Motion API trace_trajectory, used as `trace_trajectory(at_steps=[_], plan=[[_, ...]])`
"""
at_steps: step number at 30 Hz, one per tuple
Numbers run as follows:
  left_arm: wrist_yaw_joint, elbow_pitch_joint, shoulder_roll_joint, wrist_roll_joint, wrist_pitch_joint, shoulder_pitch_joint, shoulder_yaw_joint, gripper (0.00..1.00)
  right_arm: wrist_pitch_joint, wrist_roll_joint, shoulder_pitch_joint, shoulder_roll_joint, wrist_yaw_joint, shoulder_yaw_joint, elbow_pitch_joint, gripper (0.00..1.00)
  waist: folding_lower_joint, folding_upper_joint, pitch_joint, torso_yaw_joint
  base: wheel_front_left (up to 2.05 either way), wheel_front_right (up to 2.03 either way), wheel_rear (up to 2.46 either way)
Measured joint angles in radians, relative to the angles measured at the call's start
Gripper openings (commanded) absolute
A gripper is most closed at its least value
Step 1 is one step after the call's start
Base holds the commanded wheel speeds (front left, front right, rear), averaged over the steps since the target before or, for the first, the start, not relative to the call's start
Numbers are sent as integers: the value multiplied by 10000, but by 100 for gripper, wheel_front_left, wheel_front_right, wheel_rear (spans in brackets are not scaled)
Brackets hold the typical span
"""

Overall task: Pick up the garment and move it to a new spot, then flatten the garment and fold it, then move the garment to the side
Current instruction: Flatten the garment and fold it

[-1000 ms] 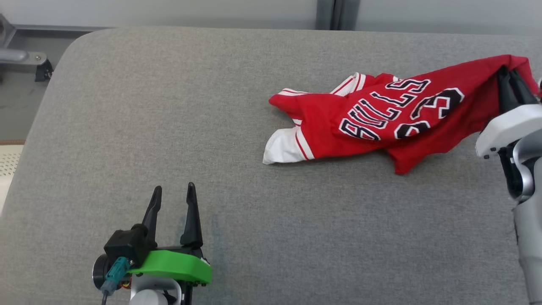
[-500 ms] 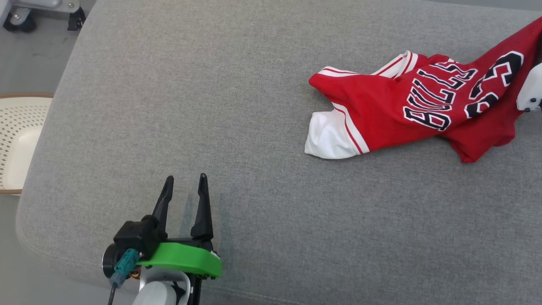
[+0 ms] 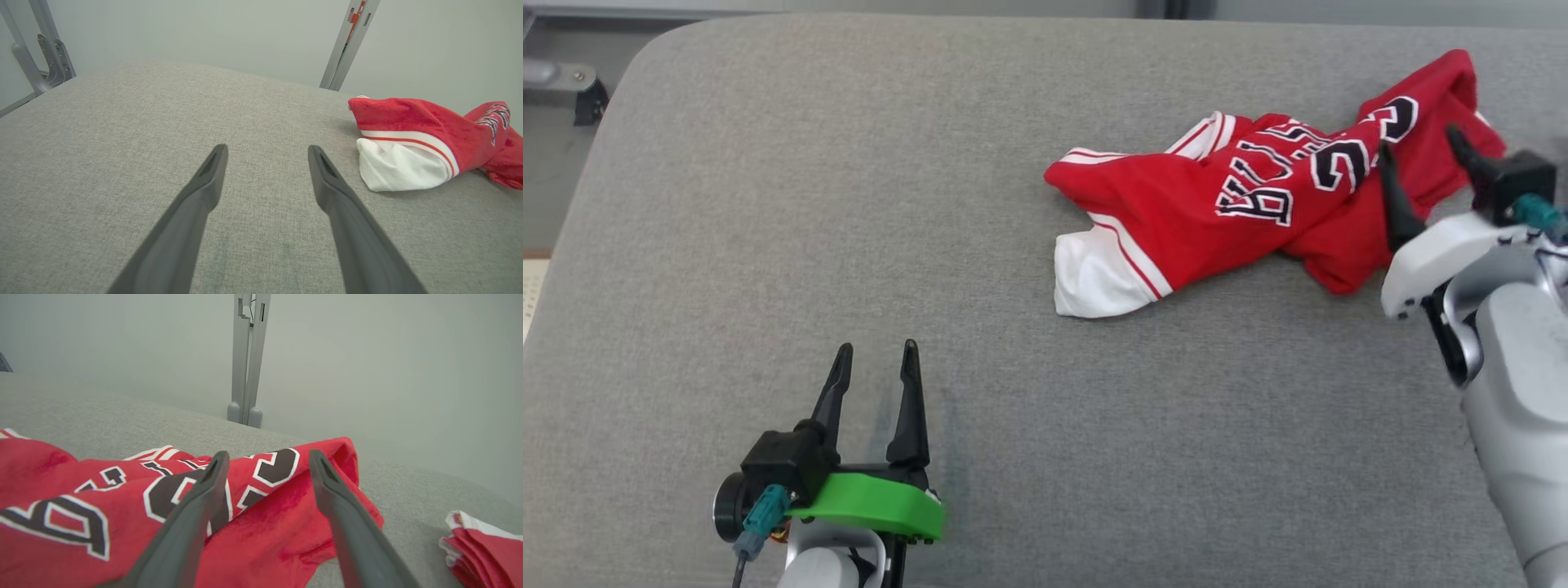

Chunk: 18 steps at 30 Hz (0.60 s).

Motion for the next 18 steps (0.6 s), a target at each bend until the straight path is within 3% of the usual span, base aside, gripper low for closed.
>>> trace_trajectory(at_steps=[10, 18], plan=[[-54, -8, -2, 111, -2, 92, 31, 100, 1095, 1258, 2687, 75, 0, 1450, -2194, 100, 0, 0, -510, -844, 0, 0, 0], [-79, -19, -2, 98, -2, -82, 4, 100, 1505, 899, 2132, 201, 0, 1615, -1407, 100, 0, 0, -177, -536, 0, 0, 0]])
